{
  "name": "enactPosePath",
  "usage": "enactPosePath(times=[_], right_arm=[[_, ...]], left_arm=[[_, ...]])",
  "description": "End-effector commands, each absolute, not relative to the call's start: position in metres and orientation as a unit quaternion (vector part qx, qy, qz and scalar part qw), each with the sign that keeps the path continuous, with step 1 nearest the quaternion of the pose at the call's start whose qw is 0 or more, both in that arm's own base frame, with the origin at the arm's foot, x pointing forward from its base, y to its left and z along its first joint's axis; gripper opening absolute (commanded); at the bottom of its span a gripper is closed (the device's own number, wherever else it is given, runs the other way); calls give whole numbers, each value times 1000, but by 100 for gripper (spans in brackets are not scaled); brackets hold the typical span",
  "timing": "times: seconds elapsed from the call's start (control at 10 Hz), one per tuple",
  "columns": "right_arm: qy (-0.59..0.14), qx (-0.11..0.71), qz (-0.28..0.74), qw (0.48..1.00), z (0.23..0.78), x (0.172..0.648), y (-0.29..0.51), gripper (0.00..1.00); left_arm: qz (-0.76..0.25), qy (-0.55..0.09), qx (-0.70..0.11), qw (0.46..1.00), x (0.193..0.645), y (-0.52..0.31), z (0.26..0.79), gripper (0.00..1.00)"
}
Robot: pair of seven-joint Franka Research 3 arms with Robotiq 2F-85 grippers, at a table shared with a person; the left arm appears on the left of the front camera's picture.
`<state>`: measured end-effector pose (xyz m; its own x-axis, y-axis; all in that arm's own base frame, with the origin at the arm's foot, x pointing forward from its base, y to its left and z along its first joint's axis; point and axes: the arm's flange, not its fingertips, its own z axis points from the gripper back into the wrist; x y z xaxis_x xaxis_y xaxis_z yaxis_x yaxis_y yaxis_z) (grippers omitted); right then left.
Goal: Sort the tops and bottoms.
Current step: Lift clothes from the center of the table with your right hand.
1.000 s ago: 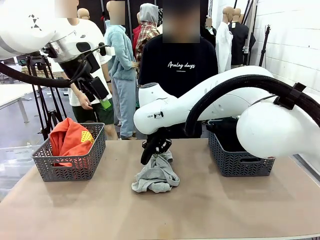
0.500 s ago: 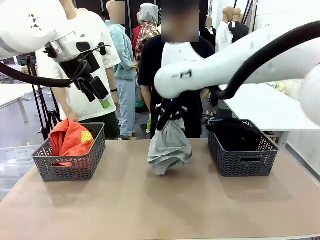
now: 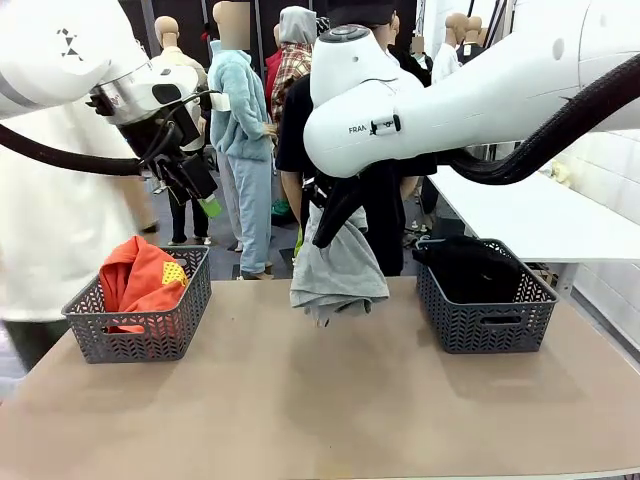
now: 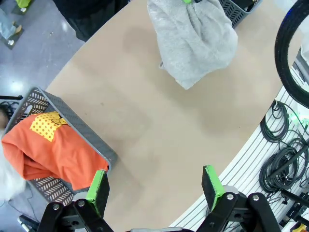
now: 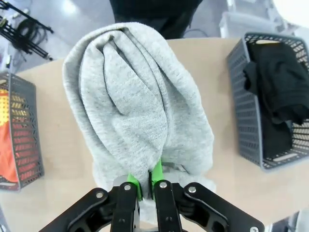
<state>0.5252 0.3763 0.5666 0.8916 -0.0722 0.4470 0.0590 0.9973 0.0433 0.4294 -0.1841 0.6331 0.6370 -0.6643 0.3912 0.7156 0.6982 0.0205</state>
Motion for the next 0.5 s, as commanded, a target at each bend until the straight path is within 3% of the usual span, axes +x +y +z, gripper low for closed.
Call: enactPosePath(times=[0.0,0.4], right_arm=[[-259,-16,-64,964,588,504,370,0],[-241,4,-41,970,579,518,375,0]], left_arm=[[-381,-187,-68,903,428,-182,634,100],[-381,-187,-68,903,428,-182,634,100]])
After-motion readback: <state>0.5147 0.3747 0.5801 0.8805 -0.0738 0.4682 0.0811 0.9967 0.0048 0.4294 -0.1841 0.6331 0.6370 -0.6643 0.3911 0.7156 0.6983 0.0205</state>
